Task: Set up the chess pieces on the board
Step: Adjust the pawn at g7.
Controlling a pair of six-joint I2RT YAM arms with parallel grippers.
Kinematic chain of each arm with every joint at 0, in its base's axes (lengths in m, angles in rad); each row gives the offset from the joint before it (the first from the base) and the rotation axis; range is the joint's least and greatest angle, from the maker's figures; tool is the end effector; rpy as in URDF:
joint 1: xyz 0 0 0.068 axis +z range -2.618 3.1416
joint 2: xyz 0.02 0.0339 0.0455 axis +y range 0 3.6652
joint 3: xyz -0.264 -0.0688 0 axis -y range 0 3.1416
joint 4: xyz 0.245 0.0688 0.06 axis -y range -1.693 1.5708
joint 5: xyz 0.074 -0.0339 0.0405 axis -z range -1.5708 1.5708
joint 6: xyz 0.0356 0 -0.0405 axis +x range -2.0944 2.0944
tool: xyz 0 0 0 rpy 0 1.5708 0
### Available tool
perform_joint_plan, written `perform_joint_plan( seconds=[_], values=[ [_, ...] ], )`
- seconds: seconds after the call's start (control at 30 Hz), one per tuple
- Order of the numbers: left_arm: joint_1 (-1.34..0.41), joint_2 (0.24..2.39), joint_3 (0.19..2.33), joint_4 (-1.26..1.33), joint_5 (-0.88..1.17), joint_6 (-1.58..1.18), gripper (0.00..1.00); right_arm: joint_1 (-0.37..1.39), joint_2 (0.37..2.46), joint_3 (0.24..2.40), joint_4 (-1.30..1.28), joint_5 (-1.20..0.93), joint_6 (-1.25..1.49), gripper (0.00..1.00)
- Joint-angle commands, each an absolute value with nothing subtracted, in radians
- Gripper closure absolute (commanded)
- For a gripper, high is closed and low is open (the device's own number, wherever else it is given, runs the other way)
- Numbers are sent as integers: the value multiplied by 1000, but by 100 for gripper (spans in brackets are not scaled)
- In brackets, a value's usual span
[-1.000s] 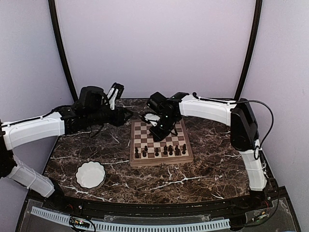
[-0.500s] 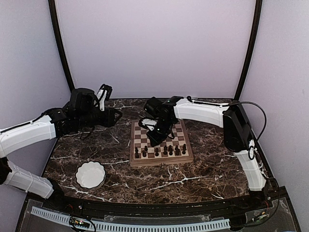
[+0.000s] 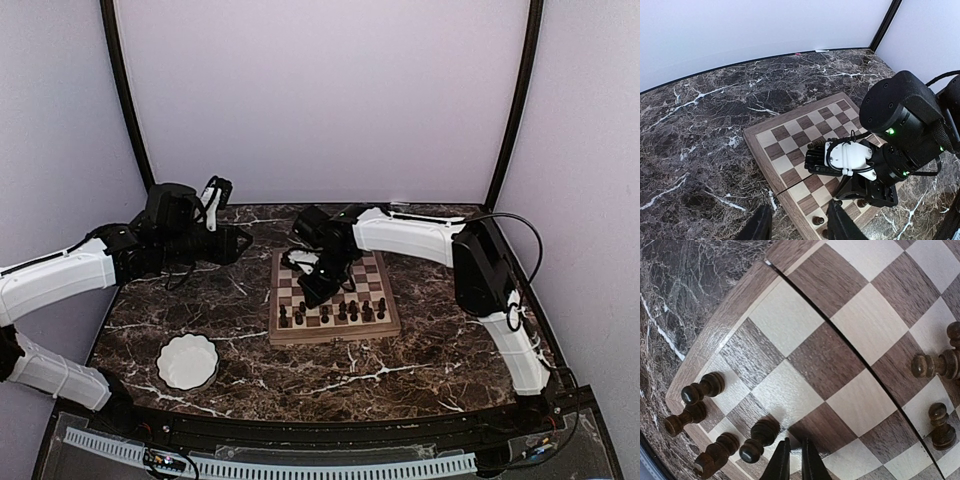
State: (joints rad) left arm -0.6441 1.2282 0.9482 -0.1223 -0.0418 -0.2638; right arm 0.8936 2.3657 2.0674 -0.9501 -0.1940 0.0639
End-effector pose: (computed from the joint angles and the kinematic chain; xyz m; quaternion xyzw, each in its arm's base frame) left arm 0.2281 -0.1695 0.3092 0.1463 0.8211 -0.2262 0.5032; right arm 0.3047 0.3899 0.1804 -0.4102 0.8928 0.1584 0.0977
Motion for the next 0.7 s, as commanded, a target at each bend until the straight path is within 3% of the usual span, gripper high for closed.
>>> perform_joint_plan(
  seconds=[0.0,0.43,0.67],
  values=[
    [-641,1204,935,-142,-32,-271,60,920,2390,2091,-953,-224,75,89],
    [-641,1213,930,-144,-29,-290,60,924,2388,2097,-960,-200,71,89],
    [-641,1240,952,-166,-10,-293,60,876,2239,2055,-931,-145,66,86]
  ],
)
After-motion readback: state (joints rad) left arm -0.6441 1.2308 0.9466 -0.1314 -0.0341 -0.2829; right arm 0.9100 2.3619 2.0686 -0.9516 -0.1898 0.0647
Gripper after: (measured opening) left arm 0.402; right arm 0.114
